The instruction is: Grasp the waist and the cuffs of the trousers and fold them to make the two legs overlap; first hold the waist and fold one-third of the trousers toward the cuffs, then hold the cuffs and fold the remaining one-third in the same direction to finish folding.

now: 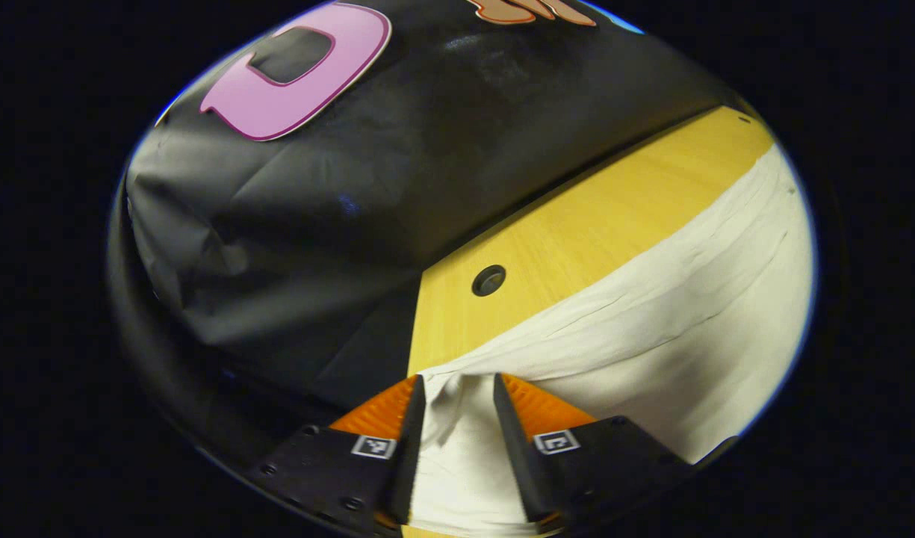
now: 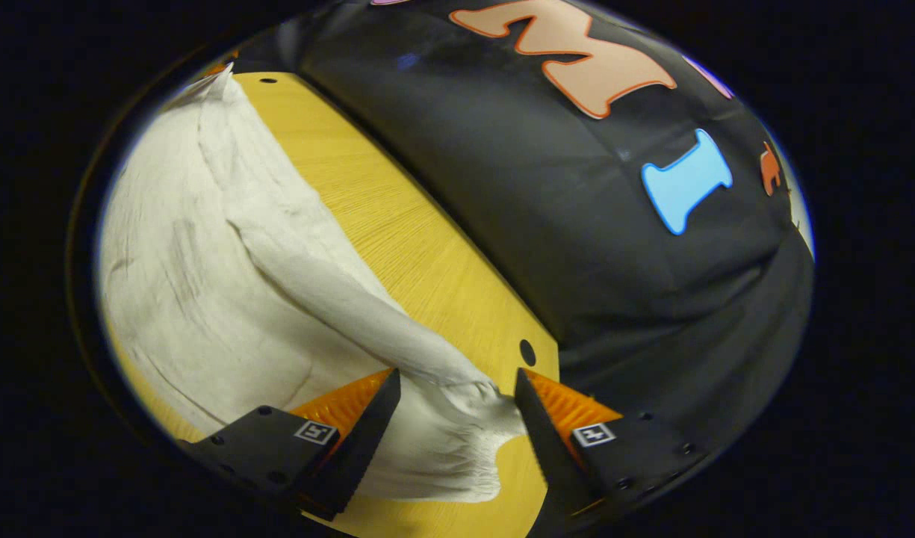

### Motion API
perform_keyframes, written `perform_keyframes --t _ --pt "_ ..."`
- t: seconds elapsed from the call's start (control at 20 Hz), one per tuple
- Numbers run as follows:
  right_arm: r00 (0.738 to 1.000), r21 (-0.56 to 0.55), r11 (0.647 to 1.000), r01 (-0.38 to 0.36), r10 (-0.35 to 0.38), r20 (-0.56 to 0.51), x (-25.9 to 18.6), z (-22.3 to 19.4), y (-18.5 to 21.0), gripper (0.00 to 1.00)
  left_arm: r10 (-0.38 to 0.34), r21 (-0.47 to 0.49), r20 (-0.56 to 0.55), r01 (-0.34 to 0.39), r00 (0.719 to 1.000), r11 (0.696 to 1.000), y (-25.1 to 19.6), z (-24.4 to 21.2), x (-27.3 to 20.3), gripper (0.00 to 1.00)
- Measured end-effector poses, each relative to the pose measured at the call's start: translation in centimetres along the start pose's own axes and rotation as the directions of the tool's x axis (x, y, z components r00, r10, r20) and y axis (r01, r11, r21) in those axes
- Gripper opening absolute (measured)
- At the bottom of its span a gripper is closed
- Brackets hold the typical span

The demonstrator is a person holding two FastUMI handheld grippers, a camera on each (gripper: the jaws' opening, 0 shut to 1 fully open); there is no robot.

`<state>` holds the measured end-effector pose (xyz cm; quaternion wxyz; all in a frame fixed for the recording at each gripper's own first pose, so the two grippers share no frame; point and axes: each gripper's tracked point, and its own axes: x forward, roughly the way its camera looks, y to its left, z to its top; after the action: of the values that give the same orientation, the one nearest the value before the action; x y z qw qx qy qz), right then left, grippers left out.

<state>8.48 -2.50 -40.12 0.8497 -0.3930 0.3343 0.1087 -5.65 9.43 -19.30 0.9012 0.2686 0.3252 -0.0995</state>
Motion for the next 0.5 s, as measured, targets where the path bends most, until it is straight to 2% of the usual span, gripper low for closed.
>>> perform_keyframes --t 0.15,0.2,0.3,0.45,0.5 --pt "0.999 0.127 0.992 0.011 -0.016 0.033 -2.0 0.5 -1.6 0.98 -0.004 -0.112 0.086 0.014 0.996 0.994 -0.7 3.2 -3.3 0.99" --pt "0.999 0.173 0.985 0.014 -0.021 0.038 -2.6 0.3 -2.2 0.98 -0.01 -0.155 0.126 0.03 0.992 0.987 -1.2 4.5 -4.7 0.96" --pt "0.999 0.28 0.96 0.013 -0.024 0.036 -3.6 -0.6 -3.5 0.98 -0.022 -0.215 0.192 0.063 0.981 0.975 -1.3 7.3 -7.0 0.95" --pt "1.0 0.49 0.872 -0.003 -0.004 0.014 -5.1 -2.6 -4.4 1.0 -0.038 -0.26 0.274 0.112 0.961 0.959 -1.5 11.2 -10.5 0.95" --pt "1.0 0.55 0.835 -0.001 0.0 0.002 -5.3 -3.3 -4.7 0.97 -0.045 -0.27 0.295 0.128 0.955 0.954 -1.7 12.2 -11.7 0.95"
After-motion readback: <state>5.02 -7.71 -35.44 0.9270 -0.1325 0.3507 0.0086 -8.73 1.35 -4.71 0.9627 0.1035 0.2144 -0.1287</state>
